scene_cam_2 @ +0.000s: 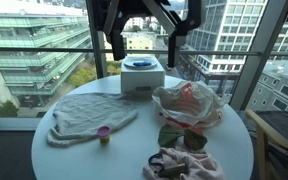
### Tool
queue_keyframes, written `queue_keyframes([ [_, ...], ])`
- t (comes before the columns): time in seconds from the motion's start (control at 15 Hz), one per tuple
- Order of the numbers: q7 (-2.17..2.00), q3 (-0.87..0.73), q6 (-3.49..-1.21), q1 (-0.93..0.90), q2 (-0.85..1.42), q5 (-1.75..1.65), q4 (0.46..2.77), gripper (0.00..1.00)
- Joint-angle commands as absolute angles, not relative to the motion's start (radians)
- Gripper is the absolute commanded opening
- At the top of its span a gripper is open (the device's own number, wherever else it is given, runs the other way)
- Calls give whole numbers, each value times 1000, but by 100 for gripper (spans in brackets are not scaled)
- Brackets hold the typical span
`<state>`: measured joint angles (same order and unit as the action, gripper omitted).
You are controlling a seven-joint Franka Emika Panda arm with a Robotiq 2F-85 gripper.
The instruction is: Move the yellow container forward, then use the towel to lift the yellow container
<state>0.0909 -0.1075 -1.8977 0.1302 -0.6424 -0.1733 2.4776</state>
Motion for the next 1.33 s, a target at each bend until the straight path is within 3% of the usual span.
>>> queue_keyframes([
  [0.0, 89, -111, -1895, 125, -643, -175, 2470, 100],
  [0.67, 46, -84, -2010, 71, -573, -93, 2561, 100],
  [1.27, -127, 103, -2325, -44, -231, -85, 2635, 100],
])
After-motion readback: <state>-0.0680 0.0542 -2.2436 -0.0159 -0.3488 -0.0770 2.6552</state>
